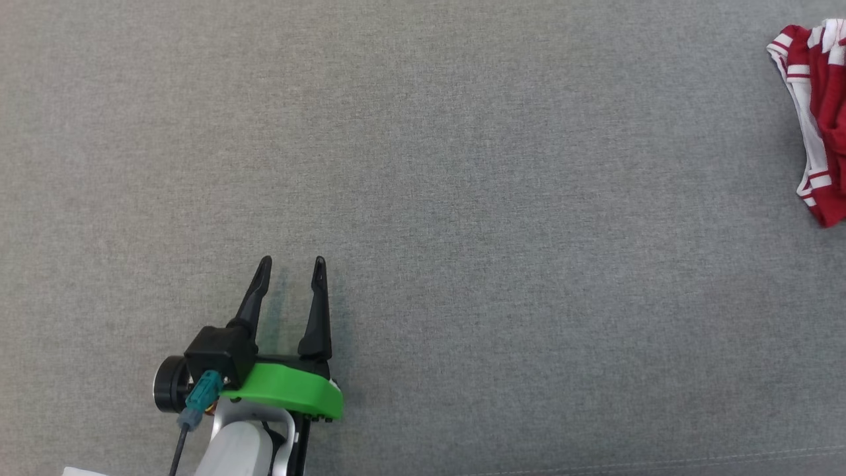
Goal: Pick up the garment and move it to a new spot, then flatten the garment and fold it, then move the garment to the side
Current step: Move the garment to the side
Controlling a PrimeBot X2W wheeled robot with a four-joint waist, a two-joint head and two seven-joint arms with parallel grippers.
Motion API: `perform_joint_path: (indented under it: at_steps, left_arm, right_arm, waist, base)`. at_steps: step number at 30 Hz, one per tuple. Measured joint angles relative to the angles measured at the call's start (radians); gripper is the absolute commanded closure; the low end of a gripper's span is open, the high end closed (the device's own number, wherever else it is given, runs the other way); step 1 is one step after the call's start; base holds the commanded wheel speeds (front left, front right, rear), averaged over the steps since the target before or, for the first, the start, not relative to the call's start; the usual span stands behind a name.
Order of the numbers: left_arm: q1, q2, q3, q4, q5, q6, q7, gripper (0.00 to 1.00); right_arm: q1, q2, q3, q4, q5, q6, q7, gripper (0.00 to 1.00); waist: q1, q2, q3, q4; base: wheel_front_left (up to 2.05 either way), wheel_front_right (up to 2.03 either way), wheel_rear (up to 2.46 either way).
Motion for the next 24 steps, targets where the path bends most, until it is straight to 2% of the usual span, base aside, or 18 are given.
perform_joint_path:
  at_steps: [4, 10, 17, 24]
  left_arm:
    - [-0.007, 0.001, -0.004, 0.005, 0.000, -0.001, 0.000, 0.00]
    - [-0.008, 0.007, -0.004, 0.012, 0.000, 0.001, 0.000, 0.00]
    - [-0.018, 0.014, 0.001, 0.020, -0.006, 0.001, 0.000, 0.00]
    - [-0.035, 0.021, 0.052, 0.039, -0.029, 0.010, 0.000, 0.00]
  right_arm:
    - [-0.024, 0.021, -0.078, 0.031, -0.091, 0.000, -0.057, 0.00]
    - [-0.059, 0.098, -0.098, 0.032, -0.181, 0.000, -0.095, 0.00]
    - [-0.086, 0.187, -0.002, 0.007, -0.188, 0.000, -0.123, 0.00]
    - [-0.064, 0.294, 0.128, -0.046, -0.116, 0.000, -0.140, 0.00]
  waist:
    - [0.0000, 0.0000, 0.005, -0.002]
    - [0.0000, 0.0000, -0.007, -0.018]
    - [0.0000, 0.0000, -0.047, -0.041]
    - [0.0000, 0.0000, -0.123, -0.060]
  base:
    - [0.00, 0.00, 0.00]
    - [0.00, 0.00, 0.00]
    - [0.00, 0.00, 0.00]
    - [0.00, 0.00, 0.00]
